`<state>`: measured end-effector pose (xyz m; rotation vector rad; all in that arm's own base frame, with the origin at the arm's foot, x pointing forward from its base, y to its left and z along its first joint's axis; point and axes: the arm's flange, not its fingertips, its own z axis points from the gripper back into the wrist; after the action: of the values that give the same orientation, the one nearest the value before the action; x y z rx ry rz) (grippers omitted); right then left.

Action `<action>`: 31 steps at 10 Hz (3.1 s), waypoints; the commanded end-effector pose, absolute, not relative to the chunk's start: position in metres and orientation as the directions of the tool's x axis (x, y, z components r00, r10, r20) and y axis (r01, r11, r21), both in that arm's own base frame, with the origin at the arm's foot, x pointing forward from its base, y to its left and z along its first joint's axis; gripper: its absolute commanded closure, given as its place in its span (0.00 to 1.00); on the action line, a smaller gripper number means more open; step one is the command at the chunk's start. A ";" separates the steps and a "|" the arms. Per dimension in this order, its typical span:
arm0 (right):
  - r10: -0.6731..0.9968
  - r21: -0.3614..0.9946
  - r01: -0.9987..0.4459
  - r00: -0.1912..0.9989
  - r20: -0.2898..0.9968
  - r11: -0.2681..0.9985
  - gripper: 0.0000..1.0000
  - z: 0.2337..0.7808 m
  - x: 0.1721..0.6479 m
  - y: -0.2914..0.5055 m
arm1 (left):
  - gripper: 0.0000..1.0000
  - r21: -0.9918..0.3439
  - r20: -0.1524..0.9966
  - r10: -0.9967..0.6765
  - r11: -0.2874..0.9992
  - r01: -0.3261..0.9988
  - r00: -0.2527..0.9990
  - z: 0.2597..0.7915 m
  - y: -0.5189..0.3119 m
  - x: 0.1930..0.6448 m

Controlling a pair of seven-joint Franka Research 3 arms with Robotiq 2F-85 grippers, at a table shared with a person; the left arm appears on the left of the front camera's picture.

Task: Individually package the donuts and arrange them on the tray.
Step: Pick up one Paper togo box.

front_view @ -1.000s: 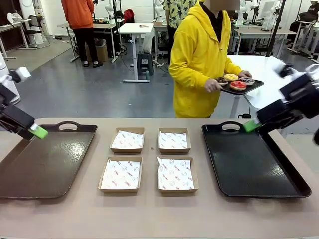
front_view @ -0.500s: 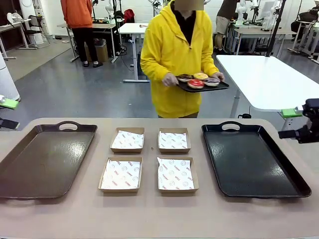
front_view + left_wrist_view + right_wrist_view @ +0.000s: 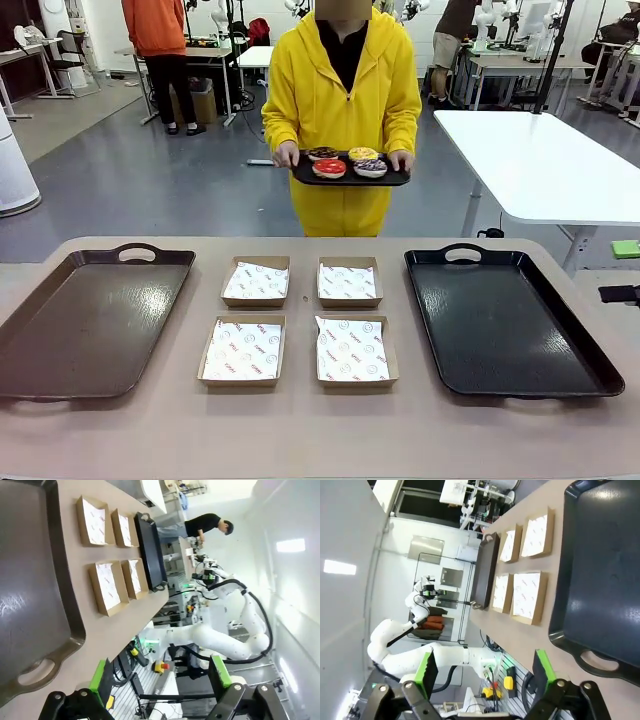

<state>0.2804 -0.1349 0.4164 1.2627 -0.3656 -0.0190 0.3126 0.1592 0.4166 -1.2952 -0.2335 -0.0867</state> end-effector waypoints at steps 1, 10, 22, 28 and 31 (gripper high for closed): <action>-0.236 0.925 -0.236 0.921 0.311 0.298 0.00 0.421 0.264 -0.129 | 0.00 -0.961 0.224 0.098 0.190 0.203 0.970 0.405 0.181 0.315; -0.222 0.926 -0.211 0.931 0.288 0.314 0.00 0.426 0.270 -0.142 | 0.00 -0.967 0.201 0.104 0.183 0.180 0.974 0.397 0.187 0.304; -0.222 0.926 -0.211 0.931 0.288 0.314 0.00 0.426 0.270 -0.142 | 0.00 -0.967 0.201 0.104 0.183 0.180 0.974 0.397 0.187 0.304; -0.222 0.926 -0.211 0.931 0.288 0.314 0.00 0.426 0.270 -0.142 | 0.00 -0.967 0.201 0.104 0.183 0.180 0.974 0.397 0.187 0.304; -0.218 0.922 -0.200 0.935 0.281 0.331 0.00 0.426 0.270 -0.141 | 0.00 -0.967 0.201 0.104 0.183 0.180 0.974 0.397 0.187 0.304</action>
<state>0.2700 -0.1410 0.4261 1.2420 -0.3872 -0.0110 0.3062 0.1864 0.3977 -1.3817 -0.2327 -0.0561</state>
